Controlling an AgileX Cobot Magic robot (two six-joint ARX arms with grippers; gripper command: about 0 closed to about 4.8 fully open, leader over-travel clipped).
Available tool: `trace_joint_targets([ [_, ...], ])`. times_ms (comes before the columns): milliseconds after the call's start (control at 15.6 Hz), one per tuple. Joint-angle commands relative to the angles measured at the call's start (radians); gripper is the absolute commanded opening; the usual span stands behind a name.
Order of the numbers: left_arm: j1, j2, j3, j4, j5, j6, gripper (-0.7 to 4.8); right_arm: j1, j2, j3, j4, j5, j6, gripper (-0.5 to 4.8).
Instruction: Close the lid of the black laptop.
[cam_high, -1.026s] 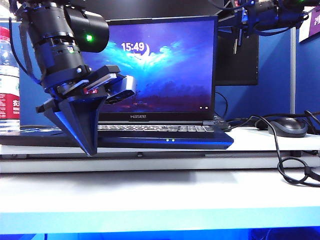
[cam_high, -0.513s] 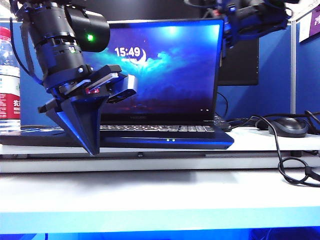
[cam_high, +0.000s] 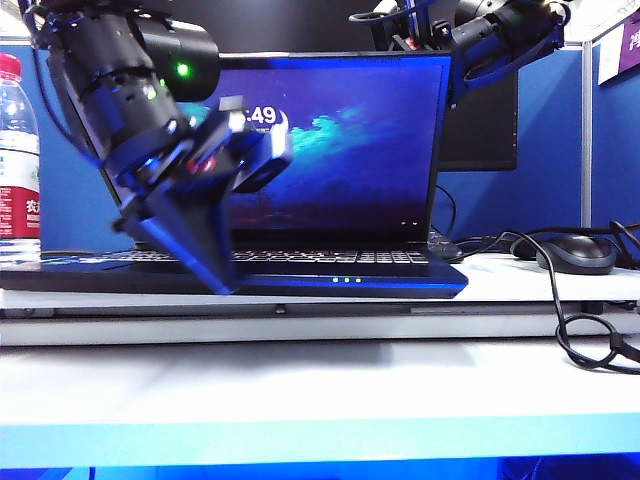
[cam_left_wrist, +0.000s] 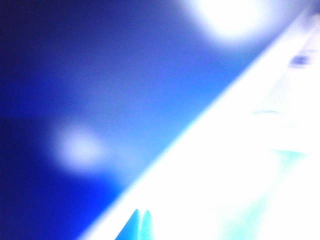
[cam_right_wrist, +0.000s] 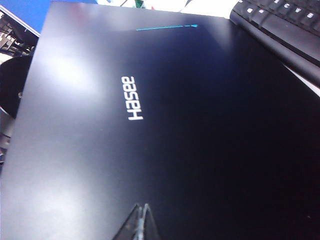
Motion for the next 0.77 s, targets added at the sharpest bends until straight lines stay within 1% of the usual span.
trace_joint_targets([
  [64,0.007,-0.009,0.012,-0.046,0.361,0.088,0.17,0.006,0.0,-0.004,-0.05,0.023,-0.013,-0.06],
  [128,0.006,-0.023,0.012,-0.068,0.394,0.101,0.17,0.006,0.0,-0.004,-0.049,0.023,-0.013,-0.06],
  [257,0.006,-0.06,0.012,-0.122,0.394,0.118,0.16,0.006,0.0,-0.004,-0.049,0.023,-0.012,-0.06],
  [385,0.006,-0.109,0.012,-0.187,0.397,0.167,-0.03,0.006,0.0,-0.004,-0.05,0.023,-0.01,-0.06],
  [577,0.005,-0.214,0.012,-0.204,0.408,0.165,-0.03,0.011,0.0,-0.004,-0.064,0.023,-0.006,-0.06],
  [641,0.005,-0.287,0.015,-0.182,0.44,0.138,-0.03,0.019,0.0,-0.004,-0.076,0.023,-0.01,-0.06],
  [706,0.005,-0.34,0.034,-0.169,0.412,0.101,-0.03,0.027,0.0,-0.004,-0.081,0.024,-0.01,-0.06],
  [770,0.005,-0.381,0.068,-0.164,0.357,0.079,-0.03,0.034,0.0,-0.004,-0.094,0.026,-0.014,-0.06],
])
